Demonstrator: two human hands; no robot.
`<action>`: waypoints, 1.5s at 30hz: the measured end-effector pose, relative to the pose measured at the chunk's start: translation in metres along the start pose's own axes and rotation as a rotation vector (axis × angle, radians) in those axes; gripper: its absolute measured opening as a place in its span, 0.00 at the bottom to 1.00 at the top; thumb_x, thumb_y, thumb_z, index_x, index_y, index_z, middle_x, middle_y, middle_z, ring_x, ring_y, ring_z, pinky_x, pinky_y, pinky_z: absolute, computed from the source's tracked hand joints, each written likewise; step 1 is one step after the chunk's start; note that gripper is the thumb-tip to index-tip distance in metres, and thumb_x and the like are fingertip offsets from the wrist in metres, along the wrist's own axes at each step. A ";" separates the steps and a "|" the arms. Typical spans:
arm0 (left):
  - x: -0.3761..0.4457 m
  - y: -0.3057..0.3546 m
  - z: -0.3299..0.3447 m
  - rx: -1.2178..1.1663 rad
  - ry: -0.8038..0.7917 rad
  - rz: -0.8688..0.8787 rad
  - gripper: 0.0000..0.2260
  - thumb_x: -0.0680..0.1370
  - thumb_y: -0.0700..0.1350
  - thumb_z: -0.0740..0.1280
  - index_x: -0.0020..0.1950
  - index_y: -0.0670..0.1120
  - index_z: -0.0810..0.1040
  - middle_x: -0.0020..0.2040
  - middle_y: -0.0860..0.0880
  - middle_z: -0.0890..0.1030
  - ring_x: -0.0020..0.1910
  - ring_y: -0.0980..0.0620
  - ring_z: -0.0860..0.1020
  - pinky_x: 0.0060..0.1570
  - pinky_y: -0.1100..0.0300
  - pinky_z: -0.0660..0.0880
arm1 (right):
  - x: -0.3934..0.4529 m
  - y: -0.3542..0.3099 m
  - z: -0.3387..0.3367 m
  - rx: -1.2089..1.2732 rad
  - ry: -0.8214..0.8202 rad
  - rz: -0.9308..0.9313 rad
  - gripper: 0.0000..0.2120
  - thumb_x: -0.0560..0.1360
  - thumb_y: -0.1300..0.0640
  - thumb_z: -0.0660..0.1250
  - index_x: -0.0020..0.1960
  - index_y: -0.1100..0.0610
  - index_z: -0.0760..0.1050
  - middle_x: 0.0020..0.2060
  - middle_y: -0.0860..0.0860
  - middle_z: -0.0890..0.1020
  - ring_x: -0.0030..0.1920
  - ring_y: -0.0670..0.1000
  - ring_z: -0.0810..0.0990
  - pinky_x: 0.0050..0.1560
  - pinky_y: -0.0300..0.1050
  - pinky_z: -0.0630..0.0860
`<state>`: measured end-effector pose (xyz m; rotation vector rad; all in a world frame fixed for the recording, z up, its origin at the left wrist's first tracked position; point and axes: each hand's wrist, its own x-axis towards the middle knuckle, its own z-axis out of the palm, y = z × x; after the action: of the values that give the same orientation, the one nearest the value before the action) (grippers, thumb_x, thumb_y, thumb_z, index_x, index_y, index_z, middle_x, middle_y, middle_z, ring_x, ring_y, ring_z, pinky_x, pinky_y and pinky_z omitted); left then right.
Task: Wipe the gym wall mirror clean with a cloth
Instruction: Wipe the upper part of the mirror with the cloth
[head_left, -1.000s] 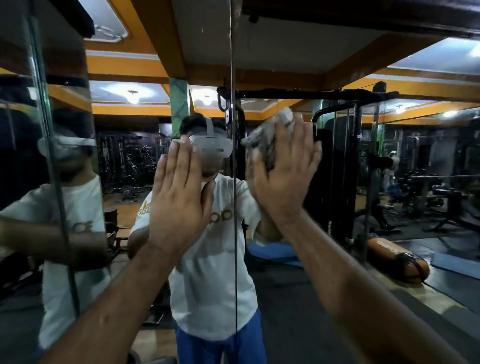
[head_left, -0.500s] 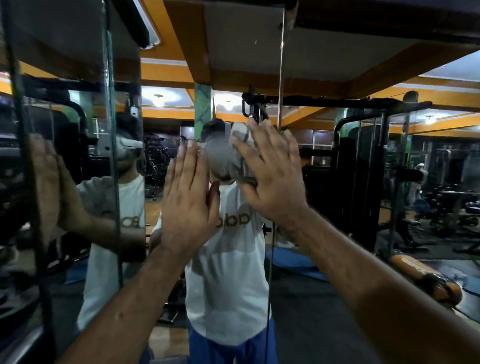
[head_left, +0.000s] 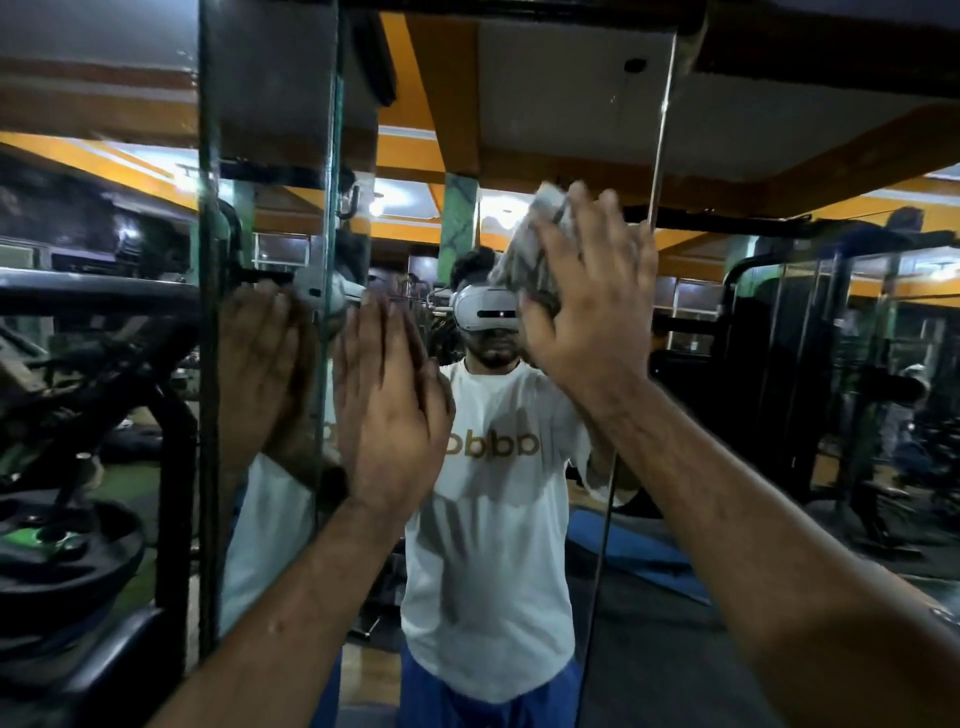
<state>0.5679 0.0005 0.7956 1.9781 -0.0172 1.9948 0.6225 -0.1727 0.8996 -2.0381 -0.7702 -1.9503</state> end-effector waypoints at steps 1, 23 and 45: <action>-0.004 -0.001 0.000 0.003 0.023 -0.037 0.27 0.82 0.45 0.60 0.79 0.37 0.61 0.81 0.40 0.59 0.81 0.42 0.56 0.80 0.48 0.52 | 0.004 -0.008 0.002 0.003 0.034 0.057 0.36 0.76 0.43 0.63 0.82 0.52 0.65 0.82 0.58 0.62 0.82 0.62 0.58 0.80 0.69 0.51; -0.058 -0.014 -0.005 0.030 -0.060 -0.154 0.26 0.83 0.45 0.61 0.78 0.35 0.63 0.79 0.38 0.62 0.80 0.43 0.58 0.79 0.59 0.48 | 0.024 -0.111 0.042 -0.036 -0.006 -0.146 0.33 0.79 0.41 0.64 0.80 0.52 0.66 0.81 0.58 0.65 0.82 0.62 0.59 0.80 0.66 0.50; -0.117 -0.029 -0.017 -0.009 -0.159 -0.201 0.30 0.83 0.53 0.57 0.78 0.33 0.61 0.79 0.36 0.62 0.80 0.42 0.59 0.79 0.48 0.56 | -0.082 -0.121 0.046 0.128 -0.090 -0.394 0.28 0.75 0.45 0.67 0.73 0.50 0.76 0.76 0.54 0.73 0.79 0.59 0.66 0.80 0.66 0.54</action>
<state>0.5558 0.0057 0.6750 2.0394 0.1302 1.7075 0.6019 -0.0663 0.7913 -2.0272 -1.3701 -1.9423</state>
